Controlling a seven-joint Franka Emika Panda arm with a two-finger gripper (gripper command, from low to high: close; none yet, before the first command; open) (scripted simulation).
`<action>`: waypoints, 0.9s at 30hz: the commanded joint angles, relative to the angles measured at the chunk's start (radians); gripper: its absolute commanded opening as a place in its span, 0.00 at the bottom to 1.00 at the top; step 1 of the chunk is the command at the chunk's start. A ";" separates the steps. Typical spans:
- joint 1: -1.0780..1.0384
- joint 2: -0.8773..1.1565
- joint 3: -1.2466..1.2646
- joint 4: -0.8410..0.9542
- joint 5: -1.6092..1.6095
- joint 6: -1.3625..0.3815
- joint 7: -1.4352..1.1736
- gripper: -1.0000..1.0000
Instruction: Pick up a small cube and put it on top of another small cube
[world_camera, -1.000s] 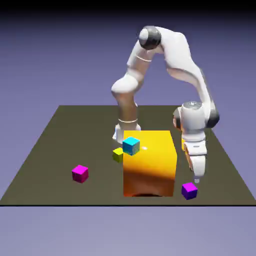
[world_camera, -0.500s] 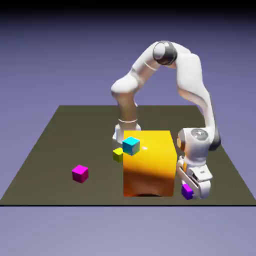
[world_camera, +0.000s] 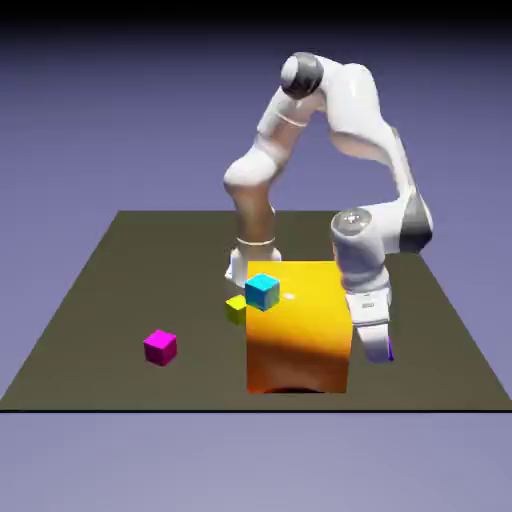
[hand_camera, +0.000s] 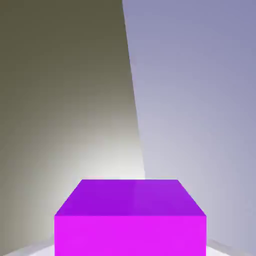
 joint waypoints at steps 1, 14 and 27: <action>-0.009 -0.007 -0.016 0.004 0.044 -0.014 0.004 0.00; -0.164 -0.128 -0.162 -0.108 0.591 0.114 -0.116 0.00; -0.264 -0.324 -0.184 -0.411 1.043 0.679 -0.558 0.00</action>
